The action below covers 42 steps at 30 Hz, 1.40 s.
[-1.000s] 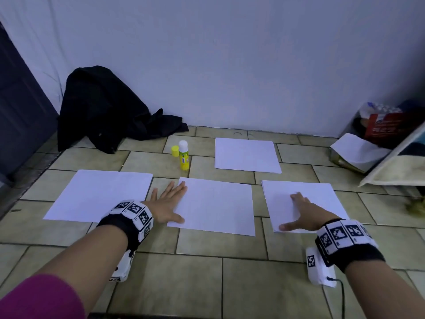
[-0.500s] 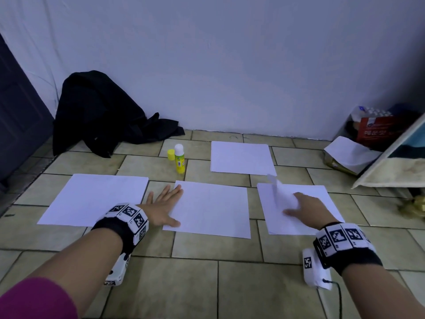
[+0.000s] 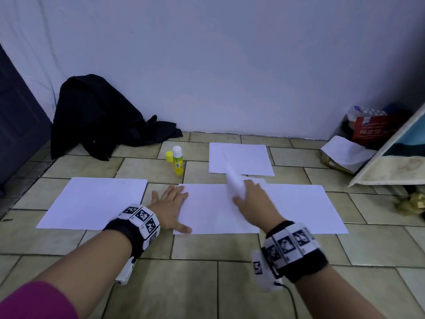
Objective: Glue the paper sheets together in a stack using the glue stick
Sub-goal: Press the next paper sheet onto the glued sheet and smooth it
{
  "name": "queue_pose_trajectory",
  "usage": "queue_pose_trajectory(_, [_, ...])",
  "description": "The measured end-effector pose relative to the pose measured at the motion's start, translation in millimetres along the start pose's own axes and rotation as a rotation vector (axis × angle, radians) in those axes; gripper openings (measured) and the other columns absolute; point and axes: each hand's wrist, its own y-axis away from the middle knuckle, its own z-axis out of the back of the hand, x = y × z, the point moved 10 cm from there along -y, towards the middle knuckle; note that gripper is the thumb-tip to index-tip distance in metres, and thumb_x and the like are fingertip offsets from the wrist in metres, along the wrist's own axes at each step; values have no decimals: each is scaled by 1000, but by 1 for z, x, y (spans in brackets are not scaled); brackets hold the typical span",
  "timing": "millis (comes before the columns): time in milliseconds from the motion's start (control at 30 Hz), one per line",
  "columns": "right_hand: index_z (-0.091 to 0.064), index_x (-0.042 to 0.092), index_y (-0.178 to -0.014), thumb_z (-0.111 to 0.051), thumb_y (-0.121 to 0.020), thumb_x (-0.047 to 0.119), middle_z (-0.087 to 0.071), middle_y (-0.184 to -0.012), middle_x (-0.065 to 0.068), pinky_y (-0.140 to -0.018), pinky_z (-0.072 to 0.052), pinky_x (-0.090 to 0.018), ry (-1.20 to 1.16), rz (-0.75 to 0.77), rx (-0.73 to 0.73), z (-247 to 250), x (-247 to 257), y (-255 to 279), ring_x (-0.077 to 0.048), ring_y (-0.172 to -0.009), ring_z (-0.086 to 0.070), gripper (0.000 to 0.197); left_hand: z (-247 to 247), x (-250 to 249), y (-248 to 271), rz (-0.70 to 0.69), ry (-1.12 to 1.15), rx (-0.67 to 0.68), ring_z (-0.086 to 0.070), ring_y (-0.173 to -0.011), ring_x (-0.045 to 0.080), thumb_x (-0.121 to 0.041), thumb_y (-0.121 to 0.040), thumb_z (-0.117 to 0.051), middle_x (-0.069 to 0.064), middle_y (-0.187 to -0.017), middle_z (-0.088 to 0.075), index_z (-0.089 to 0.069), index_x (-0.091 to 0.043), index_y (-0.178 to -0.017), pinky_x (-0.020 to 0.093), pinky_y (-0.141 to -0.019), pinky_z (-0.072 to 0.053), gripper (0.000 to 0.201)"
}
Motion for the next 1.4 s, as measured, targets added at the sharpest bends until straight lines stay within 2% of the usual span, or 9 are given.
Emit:
queue_pose_trajectory(100, [-31,1,-137,-44,-100,26,-41,-137,-14,-99,-31,-32,-87,-15,159,-43,21,-1,-29,-126,-38,47,-7,2,-2,18,57,4,29,-143,20,-70,-75,-62,-3,-156,28,9,-21,-153,64,-110,12,117])
queue_pose_trajectory(167, [-31,0,-137,-44,-100,26,-41,-137,-15,-104,-34,-36,-122,-27,187,-60,29,-2,-31,-126,-38,48,-10,4,-3,17,67,16,31,-142,18,-75,-71,-60,-5,-155,31,12,-23,-153,65,-109,14,120])
queue_pose_trajectory(300, [-29,1,-140,-46,-98,29,-42,-137,-15,-103,-39,-45,-166,-67,195,-76,36,-6,-31,-128,-38,53,-13,7,-4,19,52,21,33,-140,17,-91,-37,-35,-6,-154,33,16,-25,-151,64,-108,16,141])
queue_pose_trajectory(433, [-29,2,-139,-47,-98,30,-40,-139,-14,-105,-36,-48,-160,-99,208,-86,36,-8,-31,-132,-33,53,-15,7,-5,12,49,5,34,-140,18,-84,-56,-48,-5,-154,34,17,-24,-151,64,-108,17,129])
queue_pose_trajectory(600, [-30,3,-138,-46,-97,32,-39,-141,-12,-108,-32,-52,-162,-165,219,-93,34,-7,-31,-135,-28,52,-14,6,-3,21,43,4,33,-140,18,-80,-66,-53,-5,-153,35,17,-24,-151,63,-108,16,123])
queue_pose_trajectory(833, [-32,4,-135,-46,-97,33,-40,-139,-12,-107,-33,-52,-180,-194,214,-94,37,-9,-30,-133,-29,50,-14,5,-3,8,62,9,34,-140,17,-91,-37,-31,-6,-153,35,17,-25,-151,63,-108,16,140])
queue_pose_trajectory(1167, [-30,7,-138,-47,-96,35,-36,-143,-9,-107,-31,-54,-166,-218,207,-98,40,-10,-29,-136,-26,53,-13,5,-3,3,49,1,34,-140,16,-91,-34,-27,-7,-154,34,17,-25,-151,63,-108,16,141])
queue_pose_trajectory(1300, [-30,7,-137,-46,-97,36,-36,-143,-9,-107,-31,-54,-155,-227,210,-99,39,-11,-28,-138,-24,52,-12,5,-1,10,51,-4,33,-141,17,-87,-49,-38,-6,-154,33,16,-25,-151,62,-109,15,131])
queue_pose_trajectory(1400, [-29,7,-138,-45,-97,36,-35,-144,-9,-108,-30,-54,-152,-230,217,-99,40,-10,-29,-138,-23,52,-12,5,-2,11,48,3,34,-140,16,-91,-36,-29,-7,-153,34,17,-25,-151,62,-109,15,140])
